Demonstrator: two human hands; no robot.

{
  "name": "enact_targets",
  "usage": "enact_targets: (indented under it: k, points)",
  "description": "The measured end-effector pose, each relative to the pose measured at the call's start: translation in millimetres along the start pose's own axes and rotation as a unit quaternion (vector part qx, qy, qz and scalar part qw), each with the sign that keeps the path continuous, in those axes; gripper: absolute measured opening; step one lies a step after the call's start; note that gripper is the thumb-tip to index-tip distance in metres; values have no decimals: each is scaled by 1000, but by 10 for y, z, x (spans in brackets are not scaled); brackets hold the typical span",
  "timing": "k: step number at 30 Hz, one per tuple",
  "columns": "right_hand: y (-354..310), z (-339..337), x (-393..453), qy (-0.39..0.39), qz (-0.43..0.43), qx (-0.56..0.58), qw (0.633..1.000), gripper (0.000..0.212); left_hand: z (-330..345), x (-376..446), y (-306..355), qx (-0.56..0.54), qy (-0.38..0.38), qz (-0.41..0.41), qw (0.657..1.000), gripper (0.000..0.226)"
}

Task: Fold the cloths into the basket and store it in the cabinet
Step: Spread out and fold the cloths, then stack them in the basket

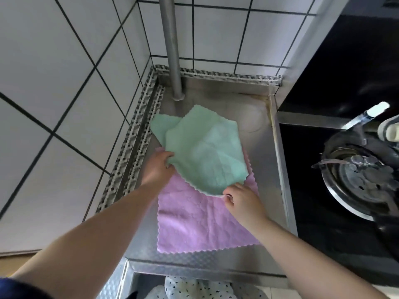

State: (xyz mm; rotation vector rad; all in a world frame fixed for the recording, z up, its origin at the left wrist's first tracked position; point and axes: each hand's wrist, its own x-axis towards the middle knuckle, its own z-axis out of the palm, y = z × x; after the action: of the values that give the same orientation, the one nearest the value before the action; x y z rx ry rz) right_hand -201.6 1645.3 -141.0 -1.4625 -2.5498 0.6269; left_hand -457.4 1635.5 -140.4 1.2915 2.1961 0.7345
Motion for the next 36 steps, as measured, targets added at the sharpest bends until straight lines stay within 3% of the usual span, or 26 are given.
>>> enact_targets:
  k: [8, 13, 24, 36]
  points:
    - [129, -709, 337, 139, 67, 84, 984, 13, -288, 317, 238, 49, 92, 95, 990, 28]
    - [113, -1143, 665, 122, 111, 209, 964, 14, -513, 517, 559, 3, 144, 131, 981, 25]
    - [52, -1928, 1163, 202, 75, 184, 959, 17, -1125, 818, 1189, -51, 215, 168, 961, 22]
    - [-70, -2433, 593, 239, -18, 198, 950, 19, -1636, -113, 1613, -123, 282, 150, 940, 14]
